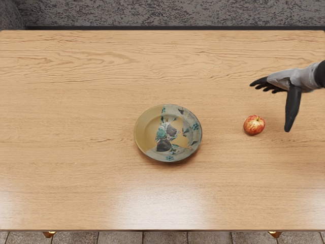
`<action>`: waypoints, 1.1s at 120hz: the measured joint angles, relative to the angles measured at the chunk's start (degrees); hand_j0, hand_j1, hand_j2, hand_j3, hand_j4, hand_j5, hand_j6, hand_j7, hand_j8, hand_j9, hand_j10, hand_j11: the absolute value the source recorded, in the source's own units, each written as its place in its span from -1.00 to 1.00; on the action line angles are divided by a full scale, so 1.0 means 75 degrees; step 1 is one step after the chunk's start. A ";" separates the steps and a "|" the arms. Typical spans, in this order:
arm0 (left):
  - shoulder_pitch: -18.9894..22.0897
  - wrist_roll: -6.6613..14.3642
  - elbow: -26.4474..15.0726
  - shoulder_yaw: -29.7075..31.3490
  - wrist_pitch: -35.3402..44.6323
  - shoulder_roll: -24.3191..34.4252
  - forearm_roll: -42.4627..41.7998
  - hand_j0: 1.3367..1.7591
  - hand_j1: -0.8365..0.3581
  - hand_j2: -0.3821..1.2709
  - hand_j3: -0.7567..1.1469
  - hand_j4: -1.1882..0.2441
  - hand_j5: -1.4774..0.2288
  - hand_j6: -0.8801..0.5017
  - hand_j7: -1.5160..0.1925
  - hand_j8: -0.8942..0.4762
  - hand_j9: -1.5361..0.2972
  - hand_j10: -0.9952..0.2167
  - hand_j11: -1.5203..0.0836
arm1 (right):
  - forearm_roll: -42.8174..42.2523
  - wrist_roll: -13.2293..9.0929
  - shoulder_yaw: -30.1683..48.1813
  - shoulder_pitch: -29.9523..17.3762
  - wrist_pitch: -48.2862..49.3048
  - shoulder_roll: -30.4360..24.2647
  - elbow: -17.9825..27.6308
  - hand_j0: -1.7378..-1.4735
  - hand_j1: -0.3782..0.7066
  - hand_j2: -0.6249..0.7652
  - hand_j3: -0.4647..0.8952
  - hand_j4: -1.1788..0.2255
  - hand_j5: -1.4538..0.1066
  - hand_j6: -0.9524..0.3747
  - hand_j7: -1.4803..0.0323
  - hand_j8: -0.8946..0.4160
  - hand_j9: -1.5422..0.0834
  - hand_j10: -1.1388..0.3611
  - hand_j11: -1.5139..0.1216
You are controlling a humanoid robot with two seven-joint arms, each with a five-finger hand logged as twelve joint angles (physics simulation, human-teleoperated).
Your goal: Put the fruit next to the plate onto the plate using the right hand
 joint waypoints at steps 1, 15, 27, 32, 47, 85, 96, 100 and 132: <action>0.0000 0.0000 0.0000 0.0000 0.0000 0.0000 0.0000 0.52 0.98 -0.54 -0.21 0.66 0.73 0.27 0.77 0.30 0.68 0.64 0.90 | -0.0021 -0.0011 0.0001 -0.0003 -0.0055 -0.0005 0.0048 -0.40 -0.90 -0.11 -0.32 0.64 0.83 0.40 0.92 0.33 0.86 0.49 0.82; 0.0000 0.0000 0.0000 0.0000 0.0000 0.0000 0.0000 0.52 0.98 -0.54 -0.21 0.66 0.73 0.27 0.77 0.30 0.68 0.64 0.90 | -0.0338 -0.0255 -0.0021 -0.0076 -0.0710 0.0109 0.0418 -0.40 -0.90 -0.11 -0.32 0.64 0.83 0.40 0.92 0.33 0.87 0.49 0.82; 0.0000 0.0000 0.0000 -0.0001 0.0000 0.0000 0.0000 0.52 0.98 -0.54 -0.21 0.66 0.73 0.27 0.77 0.30 0.68 0.64 0.90 | -0.0598 -0.0408 -0.0034 -0.0198 -0.1082 0.0225 0.0533 -0.40 -0.91 -0.11 -0.32 0.65 0.83 0.40 0.93 0.33 0.87 0.49 0.82; 0.0000 0.0000 -0.0001 -0.0001 0.0000 0.0000 0.0000 0.52 0.98 -0.54 -0.21 0.66 0.73 0.27 0.77 0.30 0.68 0.64 0.90 | -0.0729 -0.0439 -0.0029 -0.0281 -0.1273 0.0216 0.0715 -0.40 -0.91 -0.11 -0.32 0.65 0.83 0.40 0.93 0.33 0.87 0.49 0.82; 0.0000 0.0000 0.0000 -0.0002 0.0000 0.0000 0.0000 0.52 0.98 -0.54 -0.21 0.66 0.73 0.27 0.77 0.30 0.68 0.64 0.90 | -0.0919 -0.0483 0.0073 -0.0507 -0.1633 -0.0213 0.1493 -0.40 -0.91 -0.11 -0.32 0.65 0.83 0.40 0.93 0.33 0.87 0.49 0.82; 0.0000 0.0000 -0.0002 0.0001 0.0000 0.0000 0.0000 0.52 0.98 -0.54 -0.21 0.66 0.73 0.27 0.77 0.30 0.68 0.64 0.90 | -0.1611 -0.1194 0.0079 -0.0995 -0.2581 0.0441 0.1753 -0.40 -0.91 -0.10 -0.32 0.64 0.83 0.40 0.92 0.33 0.87 0.49 0.82; 0.0000 0.0000 -0.0001 0.0000 0.0000 0.0000 0.0000 0.52 0.98 -0.54 -0.21 0.66 0.73 0.27 0.77 0.30 0.68 0.64 0.90 | -0.1782 -0.1333 0.0063 -0.0980 -0.2653 0.0643 0.1747 -0.40 -0.91 -0.10 -0.32 0.64 0.83 0.40 0.92 0.33 0.87 0.49 0.82; 0.0000 0.0000 0.0000 0.0000 0.0000 0.0000 0.0000 0.52 0.98 -0.54 -0.21 0.66 0.73 0.27 0.77 0.30 0.68 0.64 0.90 | -0.1881 -0.1359 0.0061 -0.0973 -0.2667 0.0685 0.1746 -0.40 -0.91 -0.10 -0.32 0.64 0.83 0.40 0.92 0.33 0.87 0.49 0.82; 0.0000 0.0000 -0.0001 0.0000 0.0000 0.0000 0.0000 0.52 0.98 -0.54 -0.21 0.66 0.73 0.27 0.77 0.30 0.68 0.64 0.90 | -0.2190 -0.1425 0.0045 -0.1097 -0.2744 0.0836 0.1750 -0.40 -0.81 -0.12 -0.32 0.58 0.76 0.33 0.85 0.26 0.80 0.43 0.75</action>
